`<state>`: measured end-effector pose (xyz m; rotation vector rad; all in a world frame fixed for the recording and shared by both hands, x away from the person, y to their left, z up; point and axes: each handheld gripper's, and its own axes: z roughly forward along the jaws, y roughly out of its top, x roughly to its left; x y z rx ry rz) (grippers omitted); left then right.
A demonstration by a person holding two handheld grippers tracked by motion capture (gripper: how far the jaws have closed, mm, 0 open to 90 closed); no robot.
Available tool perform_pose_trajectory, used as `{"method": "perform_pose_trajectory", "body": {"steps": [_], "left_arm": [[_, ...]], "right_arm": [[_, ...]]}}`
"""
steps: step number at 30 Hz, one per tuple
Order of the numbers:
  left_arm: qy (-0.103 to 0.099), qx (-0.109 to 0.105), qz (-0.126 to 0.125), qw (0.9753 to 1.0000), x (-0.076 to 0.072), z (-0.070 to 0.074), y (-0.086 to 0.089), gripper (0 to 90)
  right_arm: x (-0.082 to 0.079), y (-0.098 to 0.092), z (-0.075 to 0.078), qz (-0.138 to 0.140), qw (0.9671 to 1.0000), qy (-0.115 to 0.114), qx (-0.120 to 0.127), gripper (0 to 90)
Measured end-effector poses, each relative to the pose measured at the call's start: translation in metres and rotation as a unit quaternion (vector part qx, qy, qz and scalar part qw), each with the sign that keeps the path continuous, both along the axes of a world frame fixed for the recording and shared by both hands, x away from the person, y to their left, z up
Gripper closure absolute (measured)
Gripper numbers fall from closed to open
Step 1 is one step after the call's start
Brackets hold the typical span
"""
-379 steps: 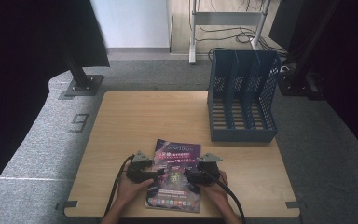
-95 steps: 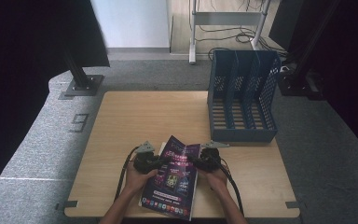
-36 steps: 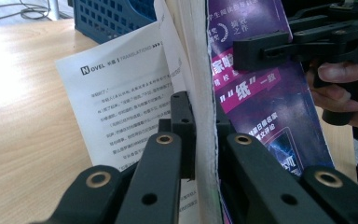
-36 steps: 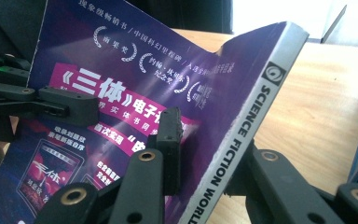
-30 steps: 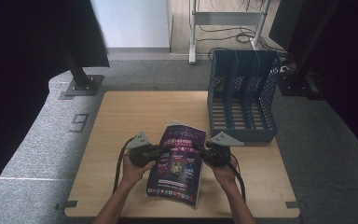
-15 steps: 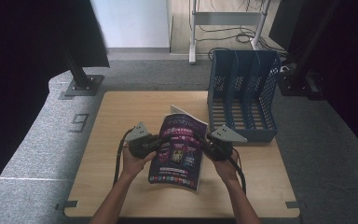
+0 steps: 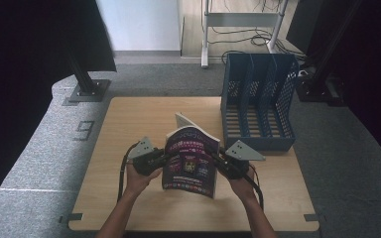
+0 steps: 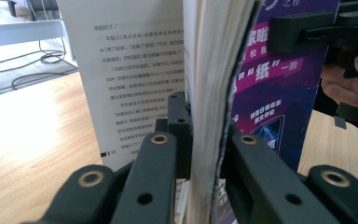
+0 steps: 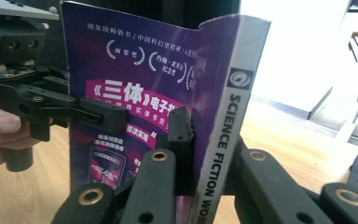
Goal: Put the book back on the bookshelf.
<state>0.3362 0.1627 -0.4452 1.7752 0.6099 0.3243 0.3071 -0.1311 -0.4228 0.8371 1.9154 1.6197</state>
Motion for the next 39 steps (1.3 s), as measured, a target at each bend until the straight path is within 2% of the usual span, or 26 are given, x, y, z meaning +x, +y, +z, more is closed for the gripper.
{"method": "perform_pose_trajectory", "body": {"steps": [4, 9, 15, 23, 29, 33, 39], "left_arm": [[0.002, -0.003, 0.008, 1.0, 0.001, -0.003, 0.003, 76.0], [0.017, 0.004, 0.034, 0.9992, 0.007, -0.01, 0.006, 55.1], [0.04, 0.008, 0.053, 0.9978, 0.015, -0.017, 0.008, 39.3], [0.055, 0.001, 0.05, 0.9973, 0.023, -0.023, 0.005, 32.9], [0.049, -0.005, 0.035, 0.9982, 0.023, -0.021, 0.002, 34.5], [0.055, -0.008, 0.03, 0.998, 0.026, -0.021, 0.002, 31.3], [0.047, -0.012, 0.022, 0.9986, 0.026, -0.019, 0.0, 29.4]], "right_arm": [[-0.001, -0.001, 0.0, 0.011, 0.9999, 0.006, 0.007, 80.9], [-0.005, 0.0, 0.001, 0.02, 0.9997, 0.008, 0.008, 81.4], [-0.012, 0.005, 0.002, 0.03, 0.9995, -0.001, 0.0, 81.6], [-0.013, 0.006, 0.002, 0.038, 0.9993, -0.005, -0.001, 81.6], [-0.015, 0.005, 0.001, 0.048, 0.9988, -0.008, 0.002, 81.6], [-0.016, 0.006, 0.002, 0.054, 0.9985, -0.011, 0.001, 81.6], [-0.017, 0.005, 0.002, 0.067, 0.9976, -0.017, -0.001, 81.7]]}}
